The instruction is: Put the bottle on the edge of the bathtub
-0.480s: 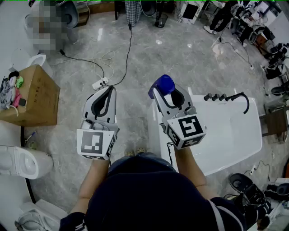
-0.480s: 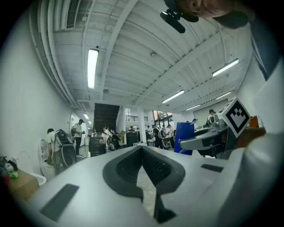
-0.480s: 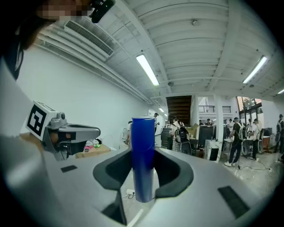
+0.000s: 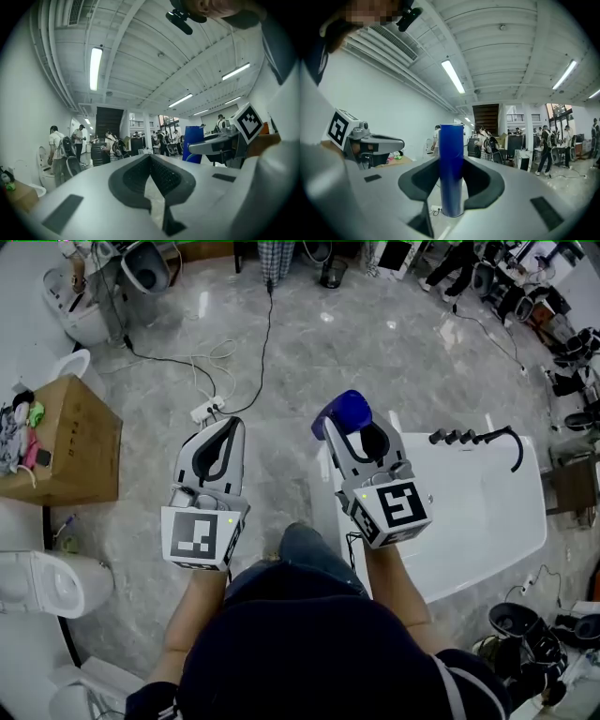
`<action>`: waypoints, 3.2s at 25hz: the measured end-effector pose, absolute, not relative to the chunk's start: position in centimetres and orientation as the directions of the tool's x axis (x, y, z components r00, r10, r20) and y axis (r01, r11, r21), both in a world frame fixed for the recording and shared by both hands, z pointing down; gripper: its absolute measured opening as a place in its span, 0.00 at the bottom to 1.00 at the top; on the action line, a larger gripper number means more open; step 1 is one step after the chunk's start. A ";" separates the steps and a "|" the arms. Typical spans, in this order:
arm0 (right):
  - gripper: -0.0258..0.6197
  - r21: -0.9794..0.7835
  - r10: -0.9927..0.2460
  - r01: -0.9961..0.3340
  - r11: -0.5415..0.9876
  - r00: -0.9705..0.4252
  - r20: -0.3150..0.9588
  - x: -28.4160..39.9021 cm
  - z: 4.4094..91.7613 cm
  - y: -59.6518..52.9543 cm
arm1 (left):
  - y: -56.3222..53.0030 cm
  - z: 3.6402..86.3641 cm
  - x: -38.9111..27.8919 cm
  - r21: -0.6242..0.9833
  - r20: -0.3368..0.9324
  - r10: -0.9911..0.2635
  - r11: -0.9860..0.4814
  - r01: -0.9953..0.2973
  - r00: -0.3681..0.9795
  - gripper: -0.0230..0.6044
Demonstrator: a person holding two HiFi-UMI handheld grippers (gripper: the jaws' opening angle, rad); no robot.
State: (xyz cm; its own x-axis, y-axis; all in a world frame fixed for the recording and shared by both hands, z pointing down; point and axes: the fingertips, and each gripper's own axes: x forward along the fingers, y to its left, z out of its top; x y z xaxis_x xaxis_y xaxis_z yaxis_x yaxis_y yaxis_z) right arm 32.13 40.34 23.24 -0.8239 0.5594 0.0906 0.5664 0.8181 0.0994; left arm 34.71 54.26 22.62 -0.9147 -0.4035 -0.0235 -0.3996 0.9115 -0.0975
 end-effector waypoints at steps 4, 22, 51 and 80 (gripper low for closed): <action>0.30 0.089 0.561 0.568 0.818 -0.823 0.092 29.9 24.1 40.7 | 54.6 23.9 32.6 -0.091 -0.008 -0.415 0.906 -0.413 -0.910 0.07; 0.30 0.096 0.606 0.607 0.789 -0.794 0.048 2.5 23.1 38.6 | 52.1 22.3 5.6 -0.091 -0.075 -0.405 0.913 -0.399 -0.911 0.07; 0.30 0.056 0.025 0.027 0.998 -0.999 0.047 -19.6 24.3 20.3 | 33.5 22.8 -26.0 -0.085 -0.076 -0.873 0.487 -0.869 -0.482 0.07; 0.30 0.039 -0.815 -0.821 0.569 -0.557 0.157 -9.5 27.7 -0.4 | 3.2 27.1 -27.8 0.015 -0.035 -0.916 -0.401 -0.916 0.400 0.07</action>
